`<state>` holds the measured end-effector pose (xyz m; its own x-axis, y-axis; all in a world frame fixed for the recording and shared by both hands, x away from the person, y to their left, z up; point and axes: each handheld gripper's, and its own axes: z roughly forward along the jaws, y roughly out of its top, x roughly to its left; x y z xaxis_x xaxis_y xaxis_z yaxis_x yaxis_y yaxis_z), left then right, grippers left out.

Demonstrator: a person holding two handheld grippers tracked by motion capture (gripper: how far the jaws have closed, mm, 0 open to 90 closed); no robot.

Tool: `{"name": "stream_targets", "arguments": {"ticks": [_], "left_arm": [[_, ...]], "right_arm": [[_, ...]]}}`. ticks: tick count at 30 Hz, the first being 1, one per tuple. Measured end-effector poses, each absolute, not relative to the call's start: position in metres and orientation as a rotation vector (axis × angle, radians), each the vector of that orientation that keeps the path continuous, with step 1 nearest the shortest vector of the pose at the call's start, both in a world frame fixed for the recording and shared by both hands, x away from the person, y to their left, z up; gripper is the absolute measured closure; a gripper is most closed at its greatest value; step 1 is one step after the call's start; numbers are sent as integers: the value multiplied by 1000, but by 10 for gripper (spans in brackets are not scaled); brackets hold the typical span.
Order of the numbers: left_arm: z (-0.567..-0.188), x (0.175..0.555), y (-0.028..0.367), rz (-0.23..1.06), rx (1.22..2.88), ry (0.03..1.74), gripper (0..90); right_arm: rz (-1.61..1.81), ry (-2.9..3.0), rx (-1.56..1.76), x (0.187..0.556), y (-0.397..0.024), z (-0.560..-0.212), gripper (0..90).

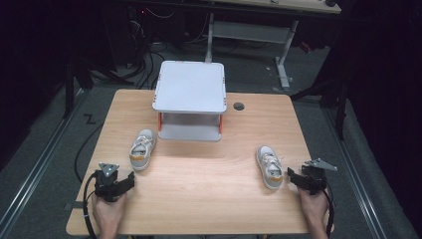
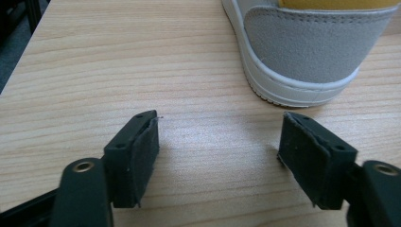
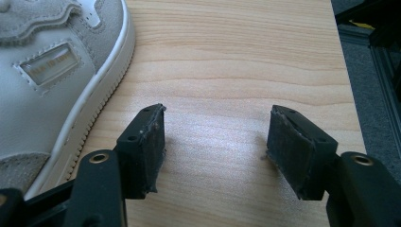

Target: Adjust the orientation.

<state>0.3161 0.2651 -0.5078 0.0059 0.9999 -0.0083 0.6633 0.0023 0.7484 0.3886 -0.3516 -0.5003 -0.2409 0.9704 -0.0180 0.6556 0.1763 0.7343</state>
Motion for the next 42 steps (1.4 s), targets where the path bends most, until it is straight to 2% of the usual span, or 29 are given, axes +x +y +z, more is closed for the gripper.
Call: {"name": "stream_targets", "arguments": {"ticks": [16, 26, 42], "left_arm": [[-508, 316, 264, 756, 1726, 1706, 300], [-505, 318, 268, 716, 1738, 1702, 328], [-478, 315, 263, 704, 1697, 1613, 325]], "right_arm": [[845, 1977, 1519, 389, -350, -500, 352], [846, 1981, 1511, 389, -350, -500, 352], [848, 1985, 1511, 388, -350, -500, 353]]}}
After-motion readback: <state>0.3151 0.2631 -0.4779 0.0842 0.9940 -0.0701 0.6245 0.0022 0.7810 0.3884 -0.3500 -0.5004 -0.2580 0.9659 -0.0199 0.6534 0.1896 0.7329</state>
